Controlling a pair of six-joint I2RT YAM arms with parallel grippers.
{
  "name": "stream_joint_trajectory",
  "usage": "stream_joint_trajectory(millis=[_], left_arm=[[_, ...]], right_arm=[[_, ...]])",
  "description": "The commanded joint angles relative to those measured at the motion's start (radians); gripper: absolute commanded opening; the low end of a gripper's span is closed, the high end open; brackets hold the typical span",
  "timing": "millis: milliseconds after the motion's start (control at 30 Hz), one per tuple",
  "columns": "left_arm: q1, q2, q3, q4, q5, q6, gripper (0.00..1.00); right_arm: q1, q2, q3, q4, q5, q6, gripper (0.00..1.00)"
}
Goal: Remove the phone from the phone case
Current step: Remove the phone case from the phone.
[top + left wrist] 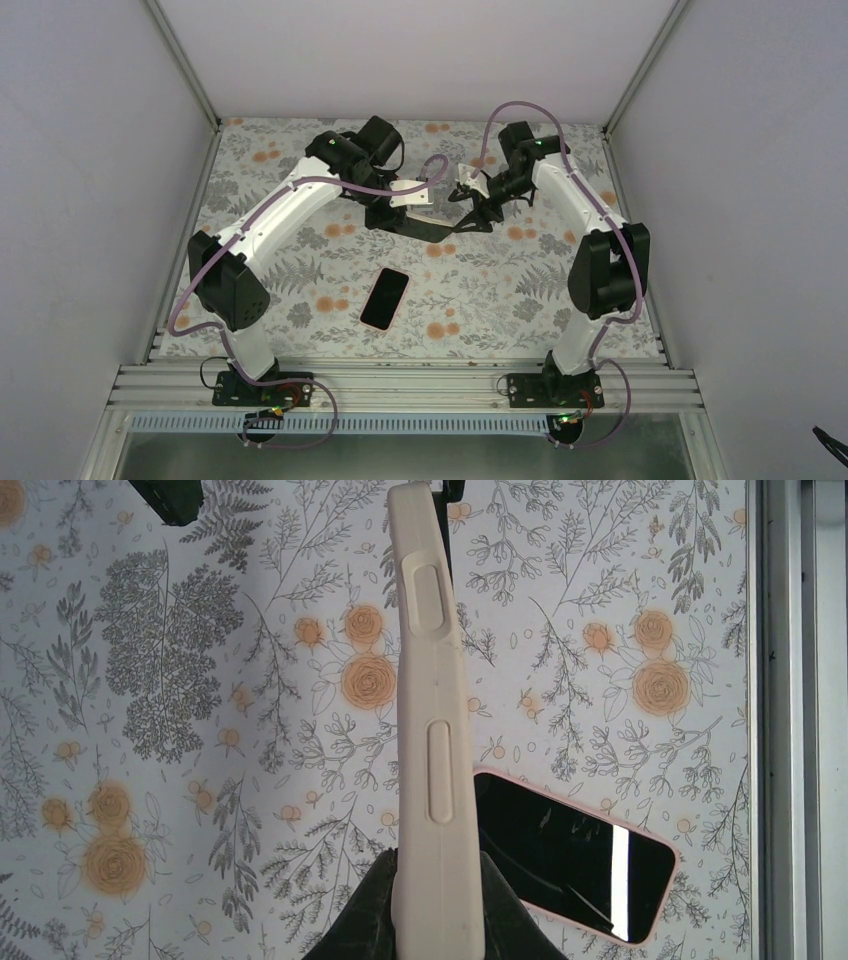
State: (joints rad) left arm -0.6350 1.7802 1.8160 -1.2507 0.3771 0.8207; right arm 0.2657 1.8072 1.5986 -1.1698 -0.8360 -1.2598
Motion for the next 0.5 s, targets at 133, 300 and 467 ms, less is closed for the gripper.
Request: stream_joint_trajectory(millis=[133,300,467], left_arm=[[-0.002,-0.022,0.000,-0.025,0.044,0.032,0.02],[-0.003,-0.025,0.007,-0.025,0.046,0.029,0.02],[-0.002,-0.013,0.009,-0.010,0.017,0.025,0.02]], right_arm=[[-0.019,0.019,0.049,-0.014,-0.013,-0.022,0.81],[-0.020,0.025,0.053,-0.008,-0.014,-0.021,0.81],[-0.019,0.014,0.045,-0.052,-0.023,-0.052,0.81]])
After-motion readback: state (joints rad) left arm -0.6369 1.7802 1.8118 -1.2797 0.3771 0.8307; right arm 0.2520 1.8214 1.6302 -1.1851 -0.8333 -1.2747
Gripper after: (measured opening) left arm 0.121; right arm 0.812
